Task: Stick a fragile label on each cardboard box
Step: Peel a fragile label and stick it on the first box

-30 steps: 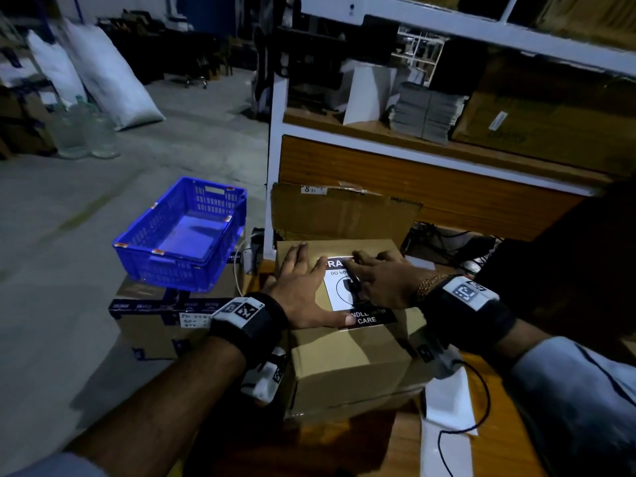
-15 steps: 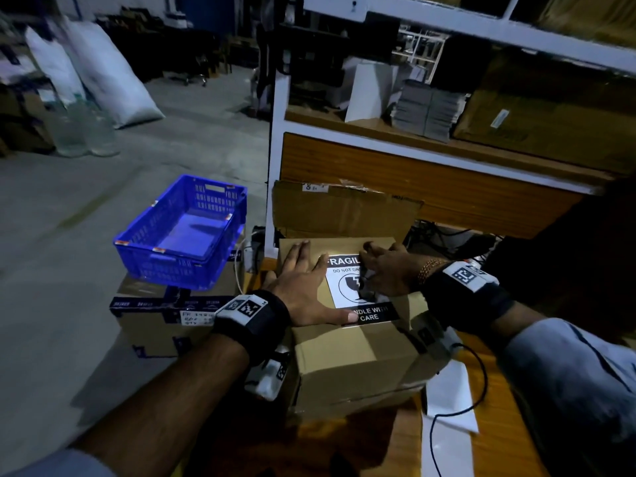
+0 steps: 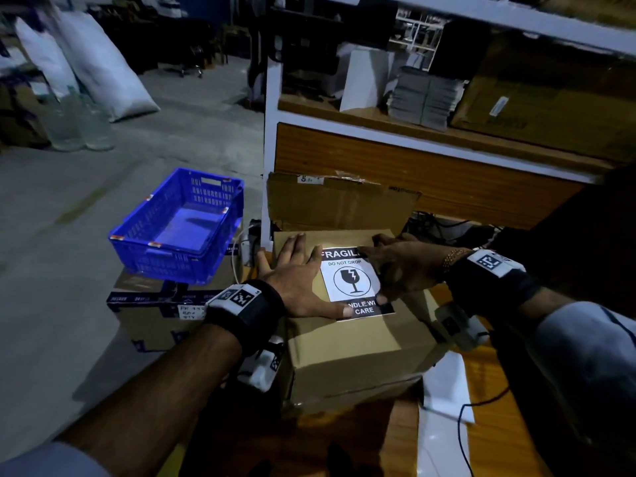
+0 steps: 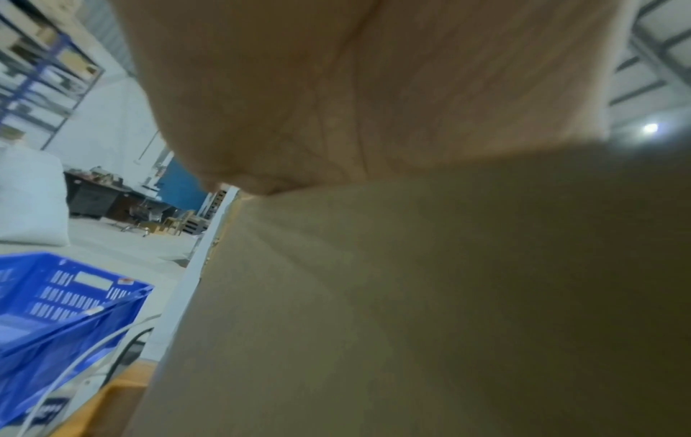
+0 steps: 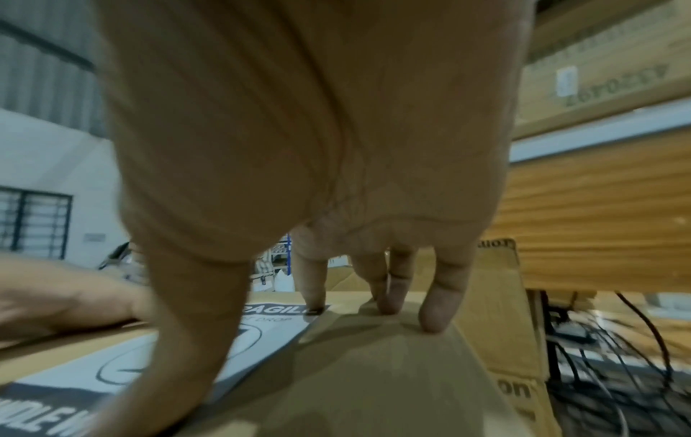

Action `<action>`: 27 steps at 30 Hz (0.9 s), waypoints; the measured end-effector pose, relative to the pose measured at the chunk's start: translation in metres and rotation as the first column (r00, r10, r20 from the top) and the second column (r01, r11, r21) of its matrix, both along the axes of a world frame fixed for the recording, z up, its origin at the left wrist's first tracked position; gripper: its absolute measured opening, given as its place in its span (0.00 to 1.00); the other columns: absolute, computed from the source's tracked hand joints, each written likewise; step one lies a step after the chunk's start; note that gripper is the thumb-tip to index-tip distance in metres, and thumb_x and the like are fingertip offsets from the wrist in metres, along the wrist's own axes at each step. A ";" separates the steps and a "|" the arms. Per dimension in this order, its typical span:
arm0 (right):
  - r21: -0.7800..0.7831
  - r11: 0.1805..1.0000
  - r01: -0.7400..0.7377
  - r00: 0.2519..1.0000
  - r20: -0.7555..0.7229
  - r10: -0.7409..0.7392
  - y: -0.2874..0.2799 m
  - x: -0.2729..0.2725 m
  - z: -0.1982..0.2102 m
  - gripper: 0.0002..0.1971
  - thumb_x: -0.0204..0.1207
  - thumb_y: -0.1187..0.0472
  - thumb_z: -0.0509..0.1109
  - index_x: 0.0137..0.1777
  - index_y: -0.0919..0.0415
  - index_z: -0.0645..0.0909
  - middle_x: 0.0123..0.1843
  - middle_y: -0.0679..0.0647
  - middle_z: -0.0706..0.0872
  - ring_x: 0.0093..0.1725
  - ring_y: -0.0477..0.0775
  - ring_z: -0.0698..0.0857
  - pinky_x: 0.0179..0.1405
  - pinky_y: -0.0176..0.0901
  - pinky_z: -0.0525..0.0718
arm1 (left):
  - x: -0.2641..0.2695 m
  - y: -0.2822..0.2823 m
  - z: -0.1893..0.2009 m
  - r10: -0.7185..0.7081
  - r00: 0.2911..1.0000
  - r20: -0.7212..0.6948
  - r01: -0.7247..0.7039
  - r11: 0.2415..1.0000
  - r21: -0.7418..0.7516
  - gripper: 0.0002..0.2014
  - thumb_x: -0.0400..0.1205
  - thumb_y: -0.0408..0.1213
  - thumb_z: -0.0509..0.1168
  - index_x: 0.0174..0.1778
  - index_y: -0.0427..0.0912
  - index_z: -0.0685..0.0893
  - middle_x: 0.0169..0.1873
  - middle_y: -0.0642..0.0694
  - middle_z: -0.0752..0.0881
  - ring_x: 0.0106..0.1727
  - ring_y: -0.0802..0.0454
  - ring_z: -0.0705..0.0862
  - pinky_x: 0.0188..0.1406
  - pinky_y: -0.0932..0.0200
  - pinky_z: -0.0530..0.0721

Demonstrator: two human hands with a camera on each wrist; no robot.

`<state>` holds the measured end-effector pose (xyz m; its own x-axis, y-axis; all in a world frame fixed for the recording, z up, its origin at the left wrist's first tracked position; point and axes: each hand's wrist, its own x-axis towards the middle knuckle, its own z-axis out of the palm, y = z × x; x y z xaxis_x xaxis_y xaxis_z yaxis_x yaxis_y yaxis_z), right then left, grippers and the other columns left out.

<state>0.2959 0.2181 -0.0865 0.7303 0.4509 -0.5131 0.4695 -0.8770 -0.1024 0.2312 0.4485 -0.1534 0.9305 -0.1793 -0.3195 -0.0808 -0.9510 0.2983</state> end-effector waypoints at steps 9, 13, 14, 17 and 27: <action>-0.264 0.964 -0.041 0.999 -0.017 0.038 -0.002 0.004 0.003 0.75 0.56 0.31 0.87 0.88 0.32 0.30 0.93 0.48 0.32 0.90 0.69 0.36 0.84 0.83 0.51 | 0.002 0.007 0.009 -0.056 0.992 -0.115 0.059 0.998 0.030 0.82 0.51 0.84 0.73 0.85 0.57 0.23 0.81 0.48 0.17 0.82 0.47 0.17 0.73 0.24 0.20; -0.160 0.987 0.020 1.000 0.015 -0.018 -0.006 0.000 -0.007 0.64 0.64 0.23 0.76 0.89 0.31 0.34 0.94 0.51 0.38 0.91 0.70 0.41 0.86 0.78 0.53 | 0.001 0.002 0.015 0.002 0.993 -0.114 -0.011 0.997 -0.076 0.71 0.60 0.85 0.67 0.88 0.61 0.30 0.85 0.45 0.23 0.85 0.44 0.22 0.79 0.25 0.24; -0.143 0.990 0.016 0.999 0.046 -0.010 -0.007 -0.004 -0.010 0.61 0.68 0.24 0.74 0.90 0.34 0.37 0.94 0.52 0.43 0.90 0.71 0.44 0.85 0.76 0.55 | 0.000 -0.003 0.017 0.019 0.996 -0.088 -0.026 0.996 -0.080 0.65 0.66 0.84 0.63 0.89 0.61 0.33 0.86 0.42 0.26 0.87 0.42 0.25 0.80 0.24 0.27; -0.099 0.995 0.014 0.995 0.097 -0.004 -0.007 -0.009 -0.011 0.58 0.70 0.29 0.77 0.91 0.38 0.43 0.91 0.53 0.57 0.88 0.71 0.53 0.84 0.71 0.61 | -0.001 -0.017 0.020 0.021 0.999 -0.043 -0.022 1.000 -0.022 0.53 0.77 0.78 0.58 0.91 0.58 0.41 0.88 0.35 0.32 0.88 0.33 0.31 0.83 0.22 0.35; -0.240 0.970 -0.028 0.997 0.058 0.043 0.004 -0.012 -0.013 0.77 0.50 0.18 0.75 0.91 0.46 0.35 0.91 0.60 0.46 0.87 0.74 0.51 0.87 0.70 0.57 | 0.003 -0.027 0.018 0.005 0.992 -0.125 0.009 0.993 0.115 0.70 0.67 0.77 0.72 0.90 0.51 0.32 0.85 0.30 0.27 0.86 0.27 0.28 0.81 0.17 0.41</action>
<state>0.2837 0.2221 -0.0997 0.7497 0.3469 -0.5636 0.4997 -0.8550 0.1385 0.2344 0.4216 -0.1355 0.8817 -0.1365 -0.4517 -0.0519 -0.9795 0.1947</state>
